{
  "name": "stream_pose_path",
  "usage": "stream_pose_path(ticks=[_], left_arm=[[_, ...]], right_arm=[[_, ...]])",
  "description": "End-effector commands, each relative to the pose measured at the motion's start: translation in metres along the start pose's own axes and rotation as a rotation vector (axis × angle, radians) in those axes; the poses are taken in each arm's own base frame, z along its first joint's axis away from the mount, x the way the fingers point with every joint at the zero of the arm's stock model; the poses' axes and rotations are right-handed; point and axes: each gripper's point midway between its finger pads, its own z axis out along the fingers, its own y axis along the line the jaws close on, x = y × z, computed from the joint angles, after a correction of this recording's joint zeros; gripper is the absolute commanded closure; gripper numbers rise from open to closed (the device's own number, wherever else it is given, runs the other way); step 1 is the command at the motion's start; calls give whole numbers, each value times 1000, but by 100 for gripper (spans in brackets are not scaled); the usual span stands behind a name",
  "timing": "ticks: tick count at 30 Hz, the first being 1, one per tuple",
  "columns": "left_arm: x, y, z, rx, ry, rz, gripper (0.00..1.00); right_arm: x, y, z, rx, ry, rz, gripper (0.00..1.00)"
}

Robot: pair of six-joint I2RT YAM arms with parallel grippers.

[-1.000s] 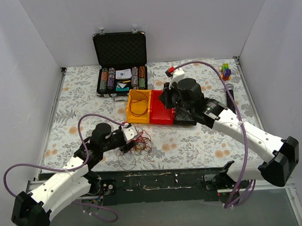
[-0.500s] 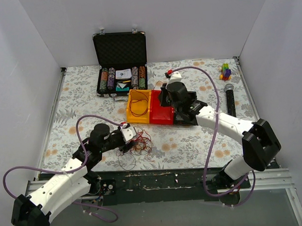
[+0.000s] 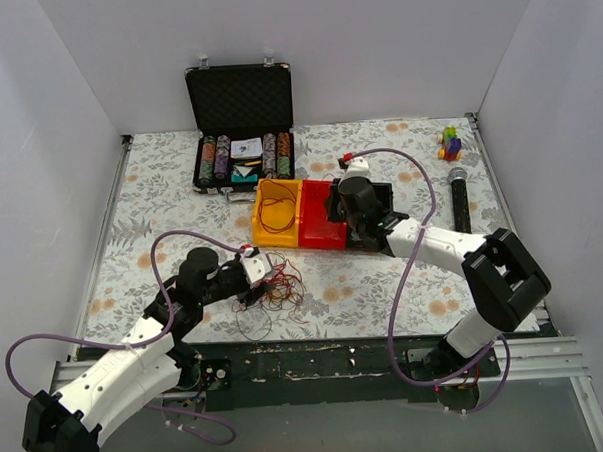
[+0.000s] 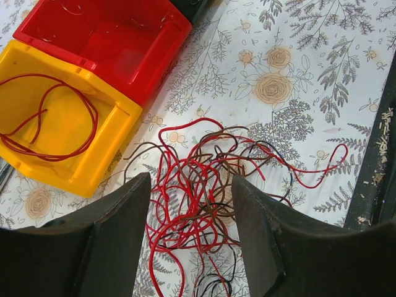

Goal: Untangle the cables

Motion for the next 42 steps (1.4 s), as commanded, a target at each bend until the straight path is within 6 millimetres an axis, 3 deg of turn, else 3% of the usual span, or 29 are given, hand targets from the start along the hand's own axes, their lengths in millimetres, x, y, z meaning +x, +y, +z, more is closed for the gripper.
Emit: stream_pose_path(ticks=[1,7,15,20,24,26,29,32,35,37,42], left_arm=[[-9,1,-3,0,-20,9,46],[-8,0,-3,9,-18,6,46],[-10,1,-3,5,-23,7,46],[-16,5,-4,-8,-27,8,46],[-35,7,-9,6,-55,13,44],[-45,9,-12,3,-72,20,44],[-57,15,-15,-13,-85,38,44],[-62,24,-17,-52,-84,44,45],[-50,31,-16,-104,-50,17,46],[-30,31,-13,-123,0,-4,46],[24,10,-8,-61,118,13,46]], right_arm=[[-4,-9,9,34,-33,39,99],[8,-19,17,120,57,19,99],[33,-4,42,107,255,-15,99],[40,-1,45,125,321,7,69],[22,3,29,97,265,26,50],[7,9,17,70,226,34,47],[-13,17,2,31,179,51,48],[-34,26,-14,-14,132,61,56],[-48,39,-33,-94,98,27,57],[-44,54,-46,-189,84,-61,52],[27,63,-82,-334,220,-218,44]])
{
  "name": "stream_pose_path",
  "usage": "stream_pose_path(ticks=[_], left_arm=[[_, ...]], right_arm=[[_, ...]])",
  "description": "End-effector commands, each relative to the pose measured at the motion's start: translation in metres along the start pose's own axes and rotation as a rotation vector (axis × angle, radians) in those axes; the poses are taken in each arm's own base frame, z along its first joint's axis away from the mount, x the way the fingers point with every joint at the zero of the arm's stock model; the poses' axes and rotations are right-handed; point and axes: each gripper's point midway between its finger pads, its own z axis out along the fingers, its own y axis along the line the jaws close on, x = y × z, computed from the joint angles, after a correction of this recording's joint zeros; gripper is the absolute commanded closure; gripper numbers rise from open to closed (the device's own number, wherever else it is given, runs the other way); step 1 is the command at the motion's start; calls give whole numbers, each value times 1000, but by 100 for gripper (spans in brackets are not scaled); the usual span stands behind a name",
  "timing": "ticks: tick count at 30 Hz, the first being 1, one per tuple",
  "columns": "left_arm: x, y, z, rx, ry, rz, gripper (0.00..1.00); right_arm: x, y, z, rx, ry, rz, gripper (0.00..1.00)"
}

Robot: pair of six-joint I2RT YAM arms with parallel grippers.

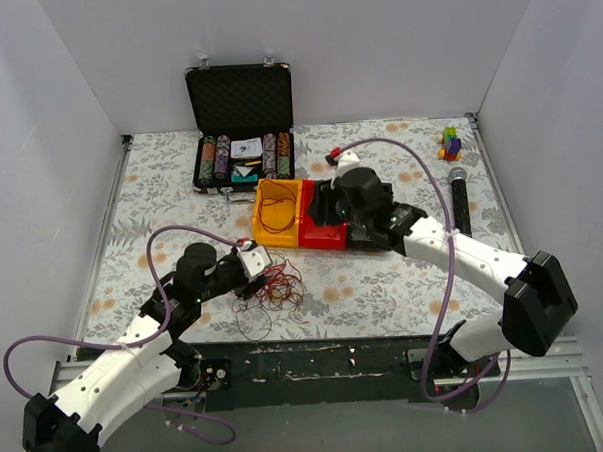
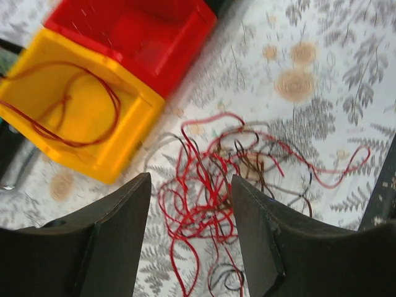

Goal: Untangle the cables

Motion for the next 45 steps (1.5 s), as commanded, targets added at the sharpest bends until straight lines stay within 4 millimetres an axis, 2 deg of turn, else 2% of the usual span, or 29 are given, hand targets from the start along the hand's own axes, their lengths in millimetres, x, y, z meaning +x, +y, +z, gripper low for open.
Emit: stream_pose_path(ticks=[1,4,6,8,12,17,22,28,31,34,38,41,42,45], left_arm=[[53,-11,0,12,130,16,46],[61,-13,3,15,140,35,45],[60,-15,4,34,137,35,45],[56,-18,6,59,121,34,44],[49,-21,7,83,101,31,45],[51,-24,7,95,105,20,45],[51,-26,7,111,98,25,46],[51,-27,7,112,95,30,51],[54,-28,6,113,96,29,52],[56,-29,6,112,95,25,52],[56,-29,5,106,95,23,54],[59,-31,4,111,97,24,56],[60,-32,4,113,97,26,56],[61,-33,4,121,94,29,57]], right_arm=[[62,23,-25,-181,98,-140,43],[92,39,-44,-304,121,-121,41],[110,47,-48,-348,162,-123,41],[120,55,-47,-368,181,-133,41],[116,68,-35,-398,164,-138,41],[115,78,-10,-407,188,-160,41],[127,77,10,-391,235,-187,44],[137,78,20,-399,270,-194,49],[141,79,21,-406,283,-188,57],[141,78,21,-399,285,-185,72],[122,75,11,-364,236,-196,99],[85,81,-12,-367,145,-214,99],[68,86,-26,-381,100,-222,99],[33,97,-59,-425,15,-238,99]])
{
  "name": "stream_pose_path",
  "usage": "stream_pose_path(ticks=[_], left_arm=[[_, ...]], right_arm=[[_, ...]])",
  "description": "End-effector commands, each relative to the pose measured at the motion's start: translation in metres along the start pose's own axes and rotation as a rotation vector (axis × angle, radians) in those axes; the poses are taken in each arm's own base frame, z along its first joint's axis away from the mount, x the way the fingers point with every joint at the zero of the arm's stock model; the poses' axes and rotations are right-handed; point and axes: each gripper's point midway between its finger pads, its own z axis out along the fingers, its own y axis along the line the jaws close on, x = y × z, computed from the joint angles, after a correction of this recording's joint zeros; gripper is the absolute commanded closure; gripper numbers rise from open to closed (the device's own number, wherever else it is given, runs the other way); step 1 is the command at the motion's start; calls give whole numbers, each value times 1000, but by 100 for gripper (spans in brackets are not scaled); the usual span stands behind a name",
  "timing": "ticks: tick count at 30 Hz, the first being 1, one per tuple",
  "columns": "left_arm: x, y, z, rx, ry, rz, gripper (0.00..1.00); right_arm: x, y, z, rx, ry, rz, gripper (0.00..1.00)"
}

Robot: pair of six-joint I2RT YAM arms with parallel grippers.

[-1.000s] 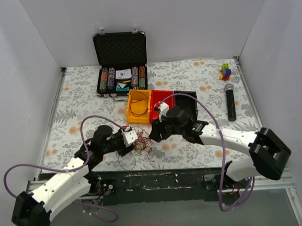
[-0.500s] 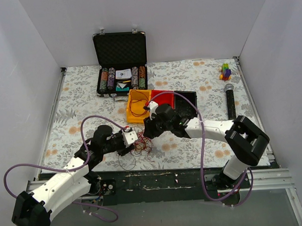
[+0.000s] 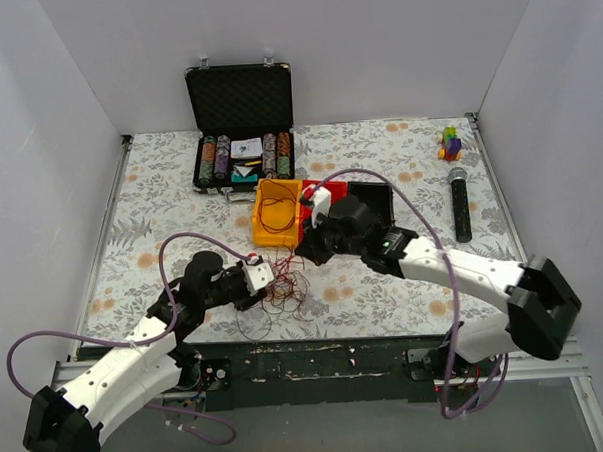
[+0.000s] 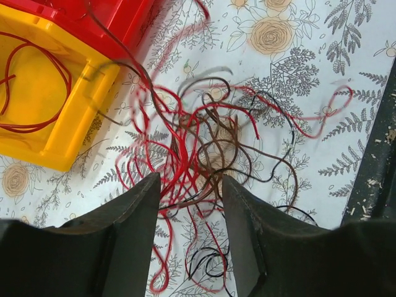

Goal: Untangle the cables

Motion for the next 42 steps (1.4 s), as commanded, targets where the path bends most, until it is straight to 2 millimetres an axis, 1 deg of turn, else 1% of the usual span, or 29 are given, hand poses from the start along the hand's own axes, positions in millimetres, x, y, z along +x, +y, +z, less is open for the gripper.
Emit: stream_pose_path(ticks=[1,2,5,8,11,13,17,21,25,26,29,31,34,35,36,38,42], left_arm=[[0,-3,0,13,-22,13,57],[0,-4,0,15,-24,12,57],[-1,-4,-1,13,-28,2,57],[-8,0,-4,0,-37,-3,57],[-18,5,-7,-7,-47,-7,56],[-31,11,-11,-19,-67,-8,55],[-61,22,-20,-30,-115,-30,51],[-87,28,-29,-21,-138,-43,47],[-99,31,-33,-8,-133,-64,42],[-101,29,-34,2,-136,-63,41],[-103,26,-33,30,-138,-58,39],[-104,28,-31,26,-140,-63,39],[-113,30,-31,27,-164,-82,39],[-117,29,-32,38,-174,-82,38],[-120,28,-32,48,-181,-83,38],[-128,26,-34,64,-202,-84,37],[-142,24,-36,98,-242,-84,35]], right_arm=[[-91,38,-65,-67,-258,-91,99],[-90,42,-75,-78,-250,-92,99],[-104,59,-105,-126,-300,-105,99],[-111,73,-127,-173,-331,-109,99],[-118,80,-145,-184,-359,-110,99],[-124,84,-155,-191,-385,-114,99],[-144,91,-180,-192,-444,-138,99],[-171,105,-215,-211,-526,-183,99],[-193,117,-246,-227,-591,-225,99],[-199,122,-256,-238,-615,-233,99],[-213,132,-282,-260,-674,-258,99],[-222,136,-295,-262,-709,-272,99],[-235,142,-313,-264,-753,-286,99],[-237,143,-314,-266,-757,-289,99],[-242,147,-323,-276,-779,-298,99],[-251,153,-333,-292,-806,-309,99],[-271,170,-358,-343,-872,-332,99]])
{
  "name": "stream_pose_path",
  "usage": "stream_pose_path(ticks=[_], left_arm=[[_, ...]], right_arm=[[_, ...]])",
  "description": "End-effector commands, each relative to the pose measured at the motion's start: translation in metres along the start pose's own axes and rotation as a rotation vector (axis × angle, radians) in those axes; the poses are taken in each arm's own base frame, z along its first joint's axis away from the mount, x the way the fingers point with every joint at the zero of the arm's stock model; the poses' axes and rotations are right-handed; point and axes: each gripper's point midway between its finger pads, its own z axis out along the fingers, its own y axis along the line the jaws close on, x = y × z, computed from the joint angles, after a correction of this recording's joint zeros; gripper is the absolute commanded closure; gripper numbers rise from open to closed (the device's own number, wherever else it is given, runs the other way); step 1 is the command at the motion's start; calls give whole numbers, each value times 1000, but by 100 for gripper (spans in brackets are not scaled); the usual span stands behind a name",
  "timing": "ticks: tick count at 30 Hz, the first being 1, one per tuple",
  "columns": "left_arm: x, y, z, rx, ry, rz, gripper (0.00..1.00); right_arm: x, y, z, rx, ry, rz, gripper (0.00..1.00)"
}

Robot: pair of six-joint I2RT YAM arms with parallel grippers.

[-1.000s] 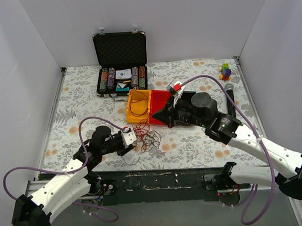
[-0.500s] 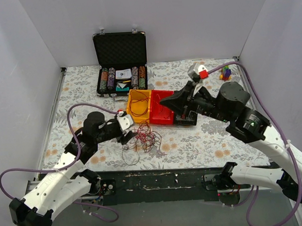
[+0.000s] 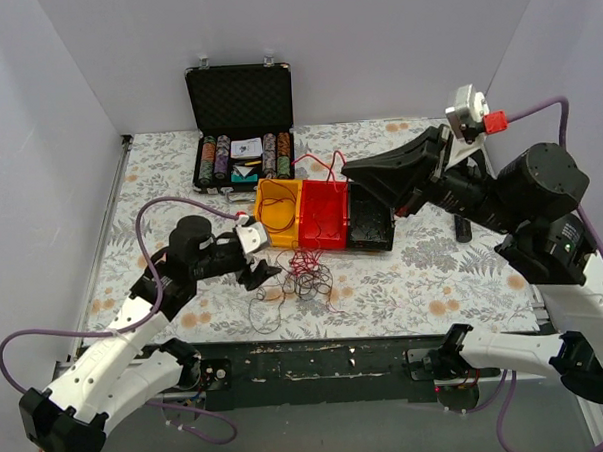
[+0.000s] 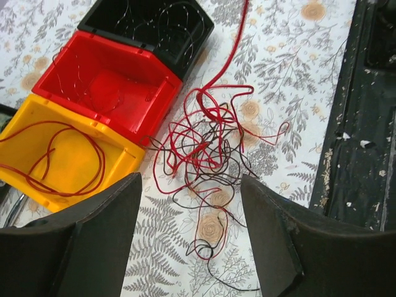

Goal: Untangle the cables

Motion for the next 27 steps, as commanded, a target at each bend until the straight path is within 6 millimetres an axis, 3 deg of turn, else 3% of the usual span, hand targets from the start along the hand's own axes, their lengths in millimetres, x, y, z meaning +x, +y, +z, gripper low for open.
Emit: stream_pose_path(ticks=[1,5,11,18,20,23,27], left_arm=[[-36,-5,-4,50,-97,8,34],[-42,-14,2,120,-126,21,32],[0,-36,30,230,-58,36,31],[21,-49,54,250,-56,60,36],[31,-48,57,235,-49,73,42],[42,-47,57,206,-46,88,61],[45,-42,56,159,-71,108,97]], right_arm=[[-50,20,-2,-77,-115,-37,99],[-64,24,3,-96,-134,-40,99],[-92,34,6,-141,-200,-37,99],[-124,38,-1,-137,-281,-66,99],[-138,39,-5,-125,-319,-82,99],[-157,36,-12,-92,-363,-102,99],[-170,31,-20,-42,-403,-123,99]])
